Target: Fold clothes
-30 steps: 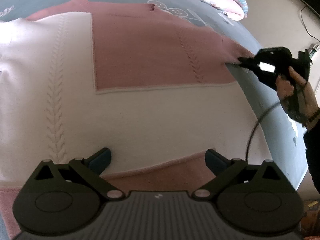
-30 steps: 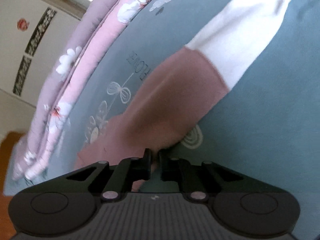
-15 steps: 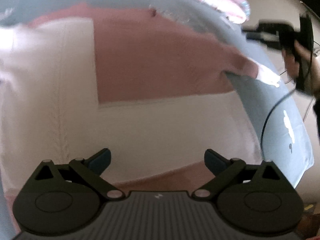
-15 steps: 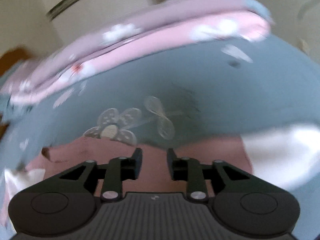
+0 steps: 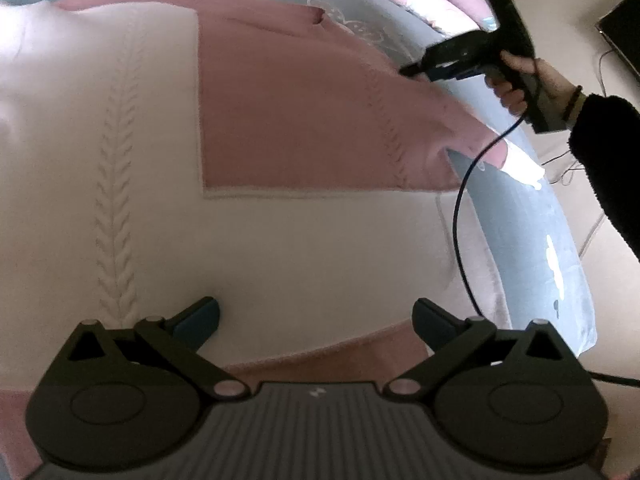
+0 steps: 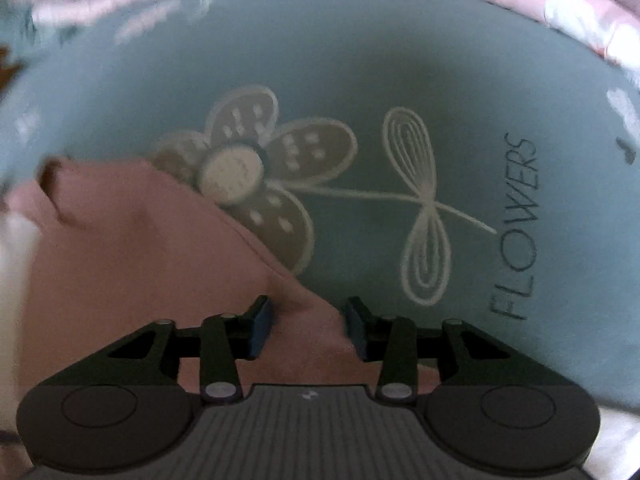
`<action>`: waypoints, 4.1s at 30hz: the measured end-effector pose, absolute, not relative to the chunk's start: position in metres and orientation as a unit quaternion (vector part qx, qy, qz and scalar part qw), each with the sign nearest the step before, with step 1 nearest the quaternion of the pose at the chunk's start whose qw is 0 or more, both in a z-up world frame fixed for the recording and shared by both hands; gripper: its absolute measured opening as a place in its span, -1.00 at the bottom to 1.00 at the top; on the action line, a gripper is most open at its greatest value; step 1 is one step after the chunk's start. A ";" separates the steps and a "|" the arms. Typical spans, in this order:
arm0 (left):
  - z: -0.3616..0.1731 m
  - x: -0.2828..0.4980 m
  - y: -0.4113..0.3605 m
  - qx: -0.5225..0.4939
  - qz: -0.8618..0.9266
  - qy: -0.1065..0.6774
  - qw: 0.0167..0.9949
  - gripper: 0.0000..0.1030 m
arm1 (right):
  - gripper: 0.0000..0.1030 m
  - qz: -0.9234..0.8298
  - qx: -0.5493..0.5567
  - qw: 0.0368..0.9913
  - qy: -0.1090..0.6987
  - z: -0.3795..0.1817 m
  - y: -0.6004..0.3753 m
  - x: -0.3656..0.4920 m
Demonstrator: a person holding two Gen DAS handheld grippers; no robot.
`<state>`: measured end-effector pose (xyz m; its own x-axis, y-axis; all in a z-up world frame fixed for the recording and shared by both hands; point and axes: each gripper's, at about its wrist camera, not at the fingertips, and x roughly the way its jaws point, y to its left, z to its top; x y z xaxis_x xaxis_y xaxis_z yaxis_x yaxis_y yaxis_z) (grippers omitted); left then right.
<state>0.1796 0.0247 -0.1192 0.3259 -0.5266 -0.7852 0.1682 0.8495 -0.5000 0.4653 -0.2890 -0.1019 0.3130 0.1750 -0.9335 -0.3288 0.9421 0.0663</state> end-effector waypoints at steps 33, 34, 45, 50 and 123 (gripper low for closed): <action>-0.126 0.176 0.012 -0.161 -0.227 0.526 0.804 0.97 | -0.34 0.107 0.038 0.871 0.479 -0.103 -0.324 0.343; -0.127 0.176 0.013 -0.162 -0.227 0.526 0.803 0.98 | -0.34 0.096 0.045 0.877 0.468 -0.108 -0.326 0.347; -0.127 0.173 0.017 -0.163 -0.232 0.525 0.802 0.98 | -0.19 0.050 0.148 0.908 0.390 -0.074 -0.381 0.327; -0.126 0.174 0.013 -0.151 -0.230 0.528 0.803 0.98 | -0.16 -0.036 0.207 0.911 0.355 -0.063 -0.467 0.276; -0.088 0.452 -0.295 -0.089 -0.315 0.538 0.776 0.65 | -0.79 0.167 0.182 0.880 0.406 -0.127 -0.514 0.327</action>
<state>0.4522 -0.2954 -0.0877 0.2215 -0.5853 -0.7800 0.3935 0.7855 -0.4777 0.3267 -0.5145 -0.1269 0.6148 0.4414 -0.6536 -0.1457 0.8780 0.4560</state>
